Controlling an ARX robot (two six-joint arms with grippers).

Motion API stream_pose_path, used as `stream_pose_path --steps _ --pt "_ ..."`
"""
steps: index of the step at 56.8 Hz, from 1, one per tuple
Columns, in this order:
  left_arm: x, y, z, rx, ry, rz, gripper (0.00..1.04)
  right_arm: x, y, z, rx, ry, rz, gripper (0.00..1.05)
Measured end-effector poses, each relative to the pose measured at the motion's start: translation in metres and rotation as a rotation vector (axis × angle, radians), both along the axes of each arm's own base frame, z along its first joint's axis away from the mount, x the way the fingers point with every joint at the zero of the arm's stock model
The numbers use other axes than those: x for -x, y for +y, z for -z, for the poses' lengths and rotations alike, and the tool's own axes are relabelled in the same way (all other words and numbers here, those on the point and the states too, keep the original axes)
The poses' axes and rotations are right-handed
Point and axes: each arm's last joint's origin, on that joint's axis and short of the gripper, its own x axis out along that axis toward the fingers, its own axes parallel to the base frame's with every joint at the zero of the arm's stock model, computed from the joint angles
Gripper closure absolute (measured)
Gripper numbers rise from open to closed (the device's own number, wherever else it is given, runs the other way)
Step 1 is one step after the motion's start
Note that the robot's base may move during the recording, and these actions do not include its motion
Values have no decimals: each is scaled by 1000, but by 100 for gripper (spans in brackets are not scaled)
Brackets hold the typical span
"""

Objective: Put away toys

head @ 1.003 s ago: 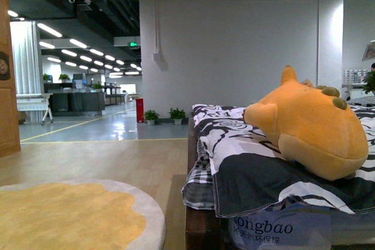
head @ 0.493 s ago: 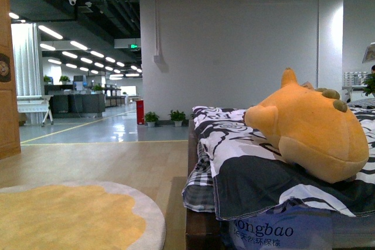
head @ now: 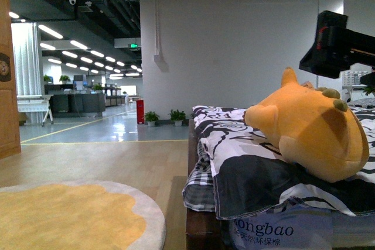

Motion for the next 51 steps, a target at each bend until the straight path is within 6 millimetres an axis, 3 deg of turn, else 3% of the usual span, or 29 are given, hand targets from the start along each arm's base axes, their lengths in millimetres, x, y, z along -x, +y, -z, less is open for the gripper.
stream_pose_path --steps 9,18,36,51 --pt "0 0 0 0 0 0 6 -31 2 -7 0 8 90 0" --pt "0 0 0 0 0 0 6 -57 -2 12 16 78 160 0" --pt "0 0 0 0 0 0 6 -64 9 65 89 178 154 0" --pt "0 0 0 0 0 0 6 -66 19 71 127 195 181 0"
